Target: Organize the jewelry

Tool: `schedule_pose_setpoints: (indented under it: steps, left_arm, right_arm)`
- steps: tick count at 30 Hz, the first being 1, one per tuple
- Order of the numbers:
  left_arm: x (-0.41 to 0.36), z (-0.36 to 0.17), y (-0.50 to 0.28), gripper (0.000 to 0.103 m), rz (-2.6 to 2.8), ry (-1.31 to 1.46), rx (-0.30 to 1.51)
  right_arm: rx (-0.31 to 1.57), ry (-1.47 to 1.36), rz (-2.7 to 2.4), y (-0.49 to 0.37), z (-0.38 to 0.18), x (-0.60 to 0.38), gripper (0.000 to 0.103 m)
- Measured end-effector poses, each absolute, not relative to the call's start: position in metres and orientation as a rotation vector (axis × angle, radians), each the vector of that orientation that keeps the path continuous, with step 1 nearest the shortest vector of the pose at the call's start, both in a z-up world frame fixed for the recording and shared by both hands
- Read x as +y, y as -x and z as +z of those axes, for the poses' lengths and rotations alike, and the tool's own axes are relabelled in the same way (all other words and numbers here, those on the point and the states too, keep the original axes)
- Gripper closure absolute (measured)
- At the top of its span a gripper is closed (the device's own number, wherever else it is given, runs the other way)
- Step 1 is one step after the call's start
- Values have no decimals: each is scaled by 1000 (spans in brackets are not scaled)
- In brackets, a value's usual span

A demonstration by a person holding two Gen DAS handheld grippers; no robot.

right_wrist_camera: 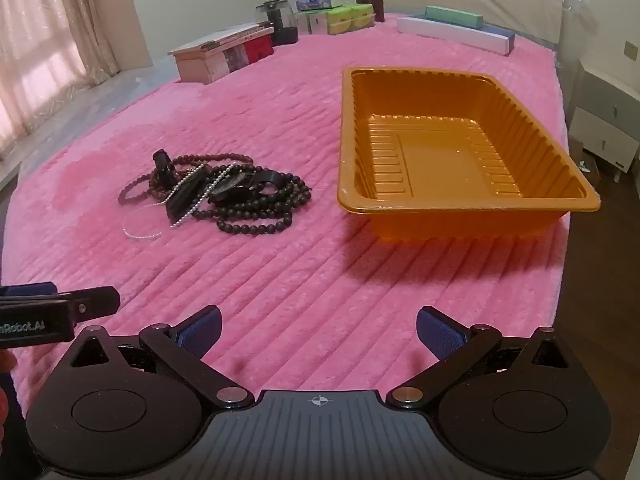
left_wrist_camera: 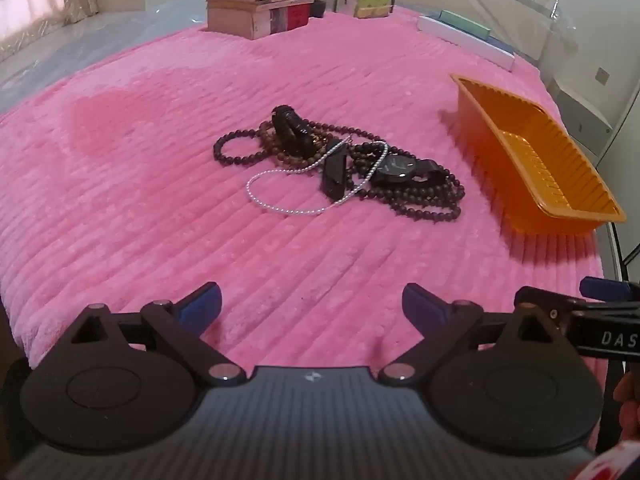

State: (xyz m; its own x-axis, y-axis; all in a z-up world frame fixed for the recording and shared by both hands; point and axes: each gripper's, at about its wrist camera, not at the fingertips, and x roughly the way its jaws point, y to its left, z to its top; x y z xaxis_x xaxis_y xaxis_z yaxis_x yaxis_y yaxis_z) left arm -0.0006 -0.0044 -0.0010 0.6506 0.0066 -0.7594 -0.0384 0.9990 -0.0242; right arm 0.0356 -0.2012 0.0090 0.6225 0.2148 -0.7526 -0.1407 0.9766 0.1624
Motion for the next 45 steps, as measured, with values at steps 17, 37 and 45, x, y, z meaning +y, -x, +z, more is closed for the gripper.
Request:
schedule_pose_setpoints:
  steps: [17,37,45]
  left_arm:
    - [0,3,1,7,-5,93,861]
    - [-2,3,2,7,-23,93,860]
    - [-5,1,2,7,-28,90,862]
  right_arm:
    - [872,-96,204,-35,10,-202,0]
    - [874,-101,207,-35,10,-202,0]
    - [876,-102,204,-34,9,-203,0]
